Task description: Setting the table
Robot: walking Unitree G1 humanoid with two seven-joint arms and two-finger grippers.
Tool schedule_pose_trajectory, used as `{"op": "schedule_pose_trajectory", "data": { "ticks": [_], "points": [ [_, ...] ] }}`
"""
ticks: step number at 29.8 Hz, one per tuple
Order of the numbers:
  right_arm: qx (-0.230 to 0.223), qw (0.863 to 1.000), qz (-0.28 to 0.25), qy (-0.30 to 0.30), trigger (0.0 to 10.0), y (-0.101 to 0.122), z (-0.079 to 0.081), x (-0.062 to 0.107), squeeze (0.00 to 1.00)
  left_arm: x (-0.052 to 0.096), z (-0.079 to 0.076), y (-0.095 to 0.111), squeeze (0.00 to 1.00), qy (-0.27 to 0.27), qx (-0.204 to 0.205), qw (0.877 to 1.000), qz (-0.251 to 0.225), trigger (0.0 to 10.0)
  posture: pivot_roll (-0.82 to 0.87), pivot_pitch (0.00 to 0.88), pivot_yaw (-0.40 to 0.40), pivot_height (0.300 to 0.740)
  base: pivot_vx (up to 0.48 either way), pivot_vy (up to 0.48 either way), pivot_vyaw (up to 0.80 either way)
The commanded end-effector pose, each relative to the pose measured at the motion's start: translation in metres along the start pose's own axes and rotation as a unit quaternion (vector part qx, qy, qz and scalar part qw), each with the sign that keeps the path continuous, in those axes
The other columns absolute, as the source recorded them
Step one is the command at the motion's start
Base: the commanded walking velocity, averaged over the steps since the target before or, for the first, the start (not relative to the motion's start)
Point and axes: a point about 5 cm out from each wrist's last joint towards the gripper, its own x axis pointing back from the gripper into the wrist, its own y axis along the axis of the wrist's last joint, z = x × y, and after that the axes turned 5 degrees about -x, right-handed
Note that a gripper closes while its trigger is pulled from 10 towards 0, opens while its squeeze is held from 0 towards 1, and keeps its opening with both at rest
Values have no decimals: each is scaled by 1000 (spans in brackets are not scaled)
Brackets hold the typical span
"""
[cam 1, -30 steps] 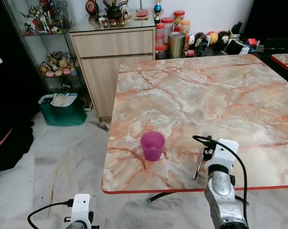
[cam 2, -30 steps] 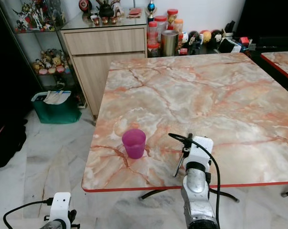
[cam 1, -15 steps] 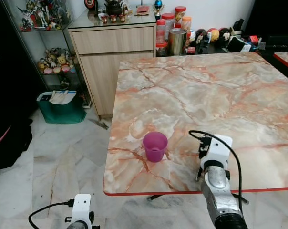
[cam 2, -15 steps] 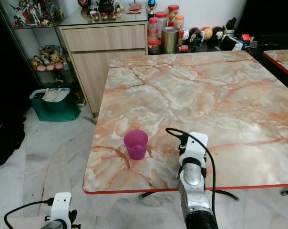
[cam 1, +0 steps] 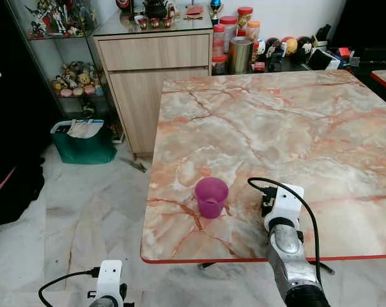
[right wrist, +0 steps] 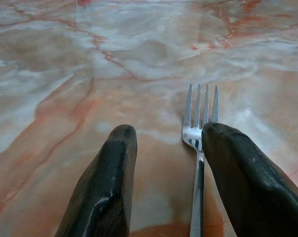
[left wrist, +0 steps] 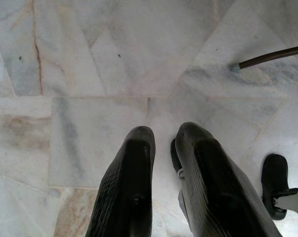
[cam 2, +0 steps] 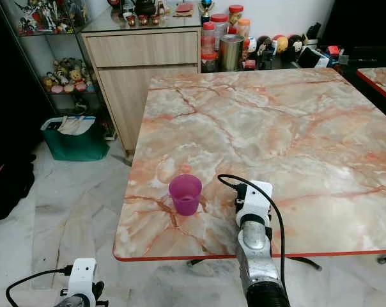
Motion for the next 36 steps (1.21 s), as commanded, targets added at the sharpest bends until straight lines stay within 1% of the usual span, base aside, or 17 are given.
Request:
{"op": "schedule_pose_trajectory", "data": {
  "ticks": [1, 9, 14, 21, 30, 36],
  "points": [
    [-5, 1000, -1, 5, 10000, 1, 3, -1, 0, 0, 0, -3, 0, -3, 2, 1000, 10, 10000, -87, 0, 33, 728, 0, 0, 0],
    [-10, 1000, -15, -5, 10000, 5, 1, 0, 0, 1, -1, -4, 0, -6, 3, 1000, 13, 10000, -88, 0, 33, 728, 0, 0, 0],
    [-10, 1000, -15, -11, 10000, 4, 0, 0, 0, 1, -1, -4, 0, -8, 2, 1000, 14, 10000, -87, 0, 33, 728, 0, 0, 0],
    [-19, 1000, -3, -14, 10000, -1, -1, 0, 0, 0, -2, -4, 0, -10, 1, 1000, 15, 10000, -83, 0, 33, 728, 0, 0, 0],
    [-18, 1000, 8, -21, 10000, -4, -1, 1, 0, 0, -2, -5, 0, -13, 2, 1000, 19, 10000, -82, 0, 35, 728, 0, 0, 0],
    [-29, 999, 16, -29, 10000, -7, -3, 1, 0, 0, -2, -5, 0, -15, 1, 1000, 21, 10000, -78, 0, 34, 728, 0, 0, 0]
  ]
}}
